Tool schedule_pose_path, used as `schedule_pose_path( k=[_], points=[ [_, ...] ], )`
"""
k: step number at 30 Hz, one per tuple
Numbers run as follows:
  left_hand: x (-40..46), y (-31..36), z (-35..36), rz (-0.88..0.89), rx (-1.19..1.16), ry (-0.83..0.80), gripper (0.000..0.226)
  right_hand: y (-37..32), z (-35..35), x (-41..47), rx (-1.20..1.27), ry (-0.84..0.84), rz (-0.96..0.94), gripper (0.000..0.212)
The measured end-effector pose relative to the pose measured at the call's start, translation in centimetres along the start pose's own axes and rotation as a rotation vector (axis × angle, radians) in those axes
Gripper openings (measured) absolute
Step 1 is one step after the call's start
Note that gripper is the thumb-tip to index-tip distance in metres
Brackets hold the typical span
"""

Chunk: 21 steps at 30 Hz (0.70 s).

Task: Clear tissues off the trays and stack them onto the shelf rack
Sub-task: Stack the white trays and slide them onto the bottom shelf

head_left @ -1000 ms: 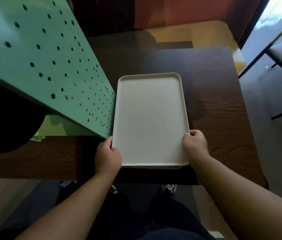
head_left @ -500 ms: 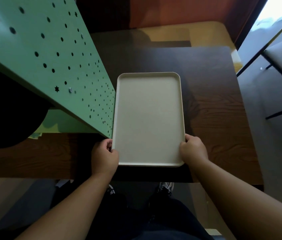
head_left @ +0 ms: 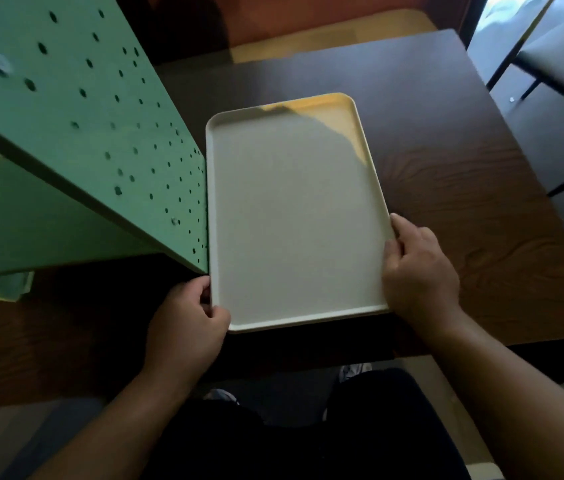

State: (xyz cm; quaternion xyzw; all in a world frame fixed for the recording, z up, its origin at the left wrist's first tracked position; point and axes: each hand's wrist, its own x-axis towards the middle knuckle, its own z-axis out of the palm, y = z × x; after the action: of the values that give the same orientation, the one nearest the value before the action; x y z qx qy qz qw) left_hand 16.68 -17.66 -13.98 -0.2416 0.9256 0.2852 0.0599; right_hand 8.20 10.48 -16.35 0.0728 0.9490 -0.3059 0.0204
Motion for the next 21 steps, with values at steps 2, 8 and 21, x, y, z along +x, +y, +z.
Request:
schedule_pose_path(
  k=[2,8,21],
  points=[
    [0.1,0.3,0.2,0.069,0.13,0.046,0.032,0.4,0.1,0.0,0.059,0.066,-0.04,0.039],
    [-1.0,1.1,1.7,0.155,0.214,0.226,0.024,1.2,0.1,1.4,-0.028,0.167,-0.116,0.033],
    [-1.5,1.3,2.2,0.023,-0.181,0.188,0.021,-0.5,-1.0,-1.0,-0.173,0.025,0.013,0.037]
  ],
)
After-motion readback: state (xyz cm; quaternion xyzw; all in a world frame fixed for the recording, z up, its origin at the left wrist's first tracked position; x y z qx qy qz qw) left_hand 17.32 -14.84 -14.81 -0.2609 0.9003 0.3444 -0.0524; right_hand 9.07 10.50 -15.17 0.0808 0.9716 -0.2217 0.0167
